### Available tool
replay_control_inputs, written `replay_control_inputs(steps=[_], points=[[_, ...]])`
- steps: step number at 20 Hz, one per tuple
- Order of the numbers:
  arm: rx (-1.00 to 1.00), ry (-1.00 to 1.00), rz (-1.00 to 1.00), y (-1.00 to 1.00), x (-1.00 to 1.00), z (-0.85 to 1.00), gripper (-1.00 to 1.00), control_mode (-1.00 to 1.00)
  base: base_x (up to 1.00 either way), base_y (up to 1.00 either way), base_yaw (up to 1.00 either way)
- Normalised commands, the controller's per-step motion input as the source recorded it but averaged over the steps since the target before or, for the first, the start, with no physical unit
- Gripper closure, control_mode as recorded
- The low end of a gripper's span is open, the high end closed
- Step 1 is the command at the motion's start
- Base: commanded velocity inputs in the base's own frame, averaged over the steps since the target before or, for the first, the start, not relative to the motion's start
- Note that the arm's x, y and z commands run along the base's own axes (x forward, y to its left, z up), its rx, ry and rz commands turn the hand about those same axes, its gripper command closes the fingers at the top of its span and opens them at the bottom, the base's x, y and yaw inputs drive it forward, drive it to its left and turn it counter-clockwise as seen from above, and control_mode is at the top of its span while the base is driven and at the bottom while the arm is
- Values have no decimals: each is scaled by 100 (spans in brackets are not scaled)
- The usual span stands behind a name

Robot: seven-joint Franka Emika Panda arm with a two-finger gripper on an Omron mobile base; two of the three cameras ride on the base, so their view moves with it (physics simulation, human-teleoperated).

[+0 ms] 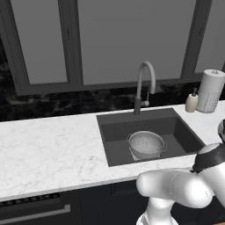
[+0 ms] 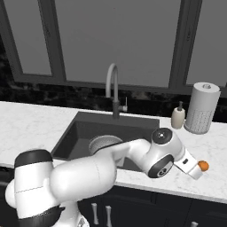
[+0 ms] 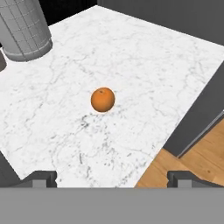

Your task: Put the colander in the sink, put the tangerine in the colander, and turn on the sink faucet and pour water over the colander.

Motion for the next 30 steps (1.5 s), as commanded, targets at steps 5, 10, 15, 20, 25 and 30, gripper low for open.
replay_control_inputs(steps=[5,10,15,20,25,30], points=[[0,6,1,-1,19,0,-100,-100,0,0,0],[0,5,0,-8,20,0,-100,-100,0,0,0],[2,6,0,-7,28,0,-100,-100,0,0,0],[6,5,0,-24,31,-4,-100,-100,0,0,0],[7,2,0,-30,26,-8,-100,-100,0,0,0],[8,0,0,-36,19,-20,-100,-100,0,0,0]])
